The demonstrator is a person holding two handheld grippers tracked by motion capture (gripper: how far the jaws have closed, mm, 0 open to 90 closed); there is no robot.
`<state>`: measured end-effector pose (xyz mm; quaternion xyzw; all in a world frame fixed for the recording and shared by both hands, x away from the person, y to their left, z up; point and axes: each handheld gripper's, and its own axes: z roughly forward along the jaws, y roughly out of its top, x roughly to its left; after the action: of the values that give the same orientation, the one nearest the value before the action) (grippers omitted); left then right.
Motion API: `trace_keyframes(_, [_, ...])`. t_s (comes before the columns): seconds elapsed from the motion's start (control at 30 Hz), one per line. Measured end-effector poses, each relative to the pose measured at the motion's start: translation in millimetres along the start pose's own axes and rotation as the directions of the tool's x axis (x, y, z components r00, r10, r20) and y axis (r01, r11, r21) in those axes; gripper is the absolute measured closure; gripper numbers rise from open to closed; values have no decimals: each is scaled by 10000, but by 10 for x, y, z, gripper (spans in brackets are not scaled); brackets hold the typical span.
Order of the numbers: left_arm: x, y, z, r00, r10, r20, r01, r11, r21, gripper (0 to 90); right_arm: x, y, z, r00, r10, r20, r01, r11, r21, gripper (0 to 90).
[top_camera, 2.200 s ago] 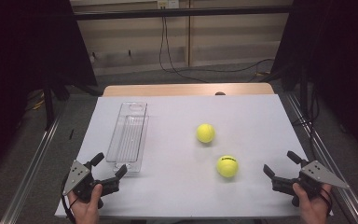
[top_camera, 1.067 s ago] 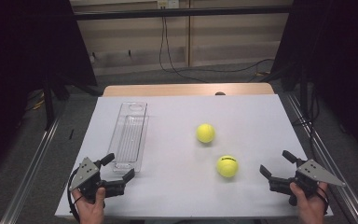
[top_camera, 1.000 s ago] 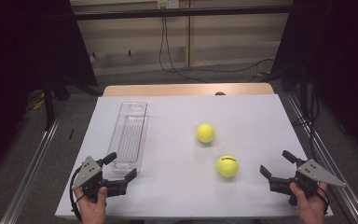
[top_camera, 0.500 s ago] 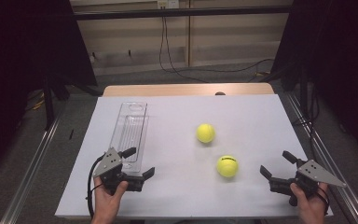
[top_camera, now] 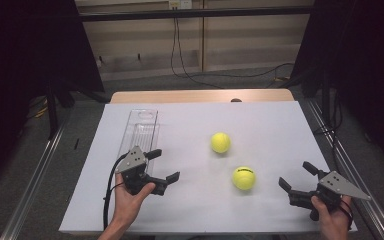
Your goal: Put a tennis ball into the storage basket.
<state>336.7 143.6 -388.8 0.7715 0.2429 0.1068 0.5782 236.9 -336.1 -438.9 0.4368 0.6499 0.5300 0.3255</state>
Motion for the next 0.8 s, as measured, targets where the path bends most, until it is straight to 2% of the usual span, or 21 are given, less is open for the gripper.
trace_keyframes(0.03, [4,24,20,10000,-37,32,37,10000,-60,21,1,0,1,10000,-5,-18,5,10000,-3,12])
trace_keyframes(0.13, [10,96,90,9998,182,78,-182,9998,-24,22,2,0,5,10000,-4,-21,4,10000,11,12])
trace_keyframes(0.23, [5,138,161,9998,158,129,-157,9998,-94,22,0,0,5,10000,-12,-18,12,10000,10,12])
trace_keyframes(0.47, [-7,222,382,9977,510,449,-518,9985,173,23,4,0,6,10000,-19,-47,19,10000,23,12])
trace_keyframes(0.63, [-7,289,462,9962,679,548,-684,9976,69,22,-2,-3,-1,10000,-53,-50,53,10000,19,12])
trace_keyframes(0.8, [-4,326,574,9948,694,740,-716,9971,271,23,-2,-3,-3,10000,-57,-49,57,10000,26,12])
